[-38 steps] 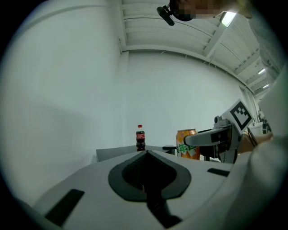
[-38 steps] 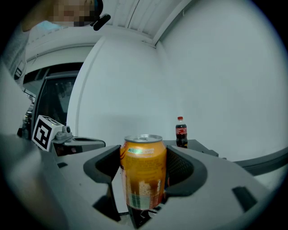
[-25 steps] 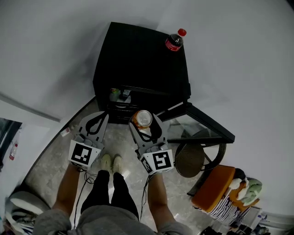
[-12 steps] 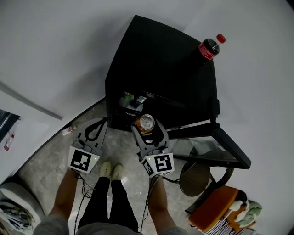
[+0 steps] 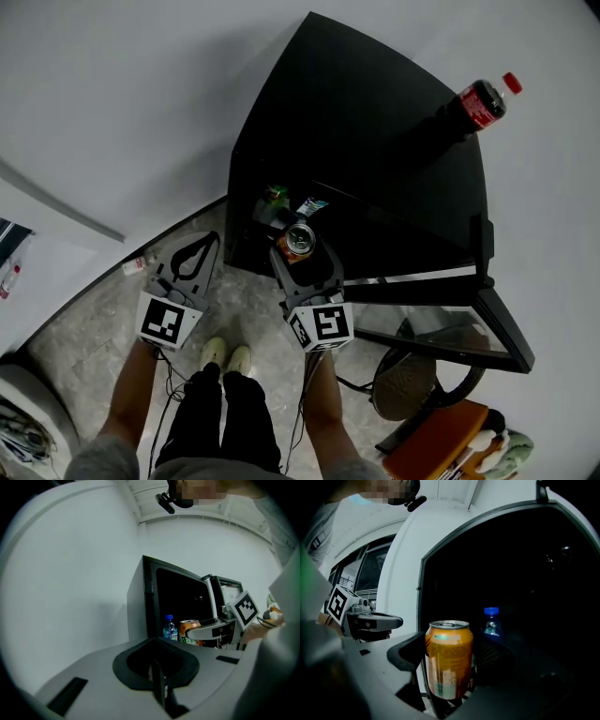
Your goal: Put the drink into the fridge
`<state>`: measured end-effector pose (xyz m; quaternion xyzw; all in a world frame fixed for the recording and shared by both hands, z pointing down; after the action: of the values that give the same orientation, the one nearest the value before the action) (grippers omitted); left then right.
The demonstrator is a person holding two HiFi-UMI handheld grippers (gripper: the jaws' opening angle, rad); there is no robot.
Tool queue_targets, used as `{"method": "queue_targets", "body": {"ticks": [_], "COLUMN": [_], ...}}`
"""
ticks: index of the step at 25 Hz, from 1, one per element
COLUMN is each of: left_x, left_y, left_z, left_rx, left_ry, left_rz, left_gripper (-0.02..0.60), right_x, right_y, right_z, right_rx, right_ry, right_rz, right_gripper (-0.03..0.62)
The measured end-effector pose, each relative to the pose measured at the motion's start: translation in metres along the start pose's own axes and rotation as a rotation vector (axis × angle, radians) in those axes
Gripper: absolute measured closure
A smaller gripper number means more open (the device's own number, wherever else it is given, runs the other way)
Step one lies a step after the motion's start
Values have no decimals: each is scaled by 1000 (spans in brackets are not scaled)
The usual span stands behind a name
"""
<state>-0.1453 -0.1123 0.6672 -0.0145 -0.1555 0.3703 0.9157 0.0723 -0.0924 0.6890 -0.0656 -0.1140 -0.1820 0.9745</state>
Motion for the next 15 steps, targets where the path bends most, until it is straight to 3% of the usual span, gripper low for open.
{"method": "queue_targets", "body": {"ticks": [15], "left_x": [-23], "left_y": [-30], "left_z": [43], "left_rx": [-8], "left_ry": [18], "left_rz": [-57], "left_gripper": [577], "right_x": [34], "right_y": [-71], "right_z": [34], "right_rx": [-6], "right_ry": [8], "right_rz": [-26], "right_gripper": [269]}}
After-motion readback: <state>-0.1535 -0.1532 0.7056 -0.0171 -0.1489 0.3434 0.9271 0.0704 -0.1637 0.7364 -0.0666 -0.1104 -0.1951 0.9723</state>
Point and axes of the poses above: the fingertips, and each gripper's own axes: y backward along the fingers, x to its right, z out of its underside, the point moved 8 cm from there along y, backward along the fingers, and after that the axes turned 13 degrees about -y, right-handed, at the moved point
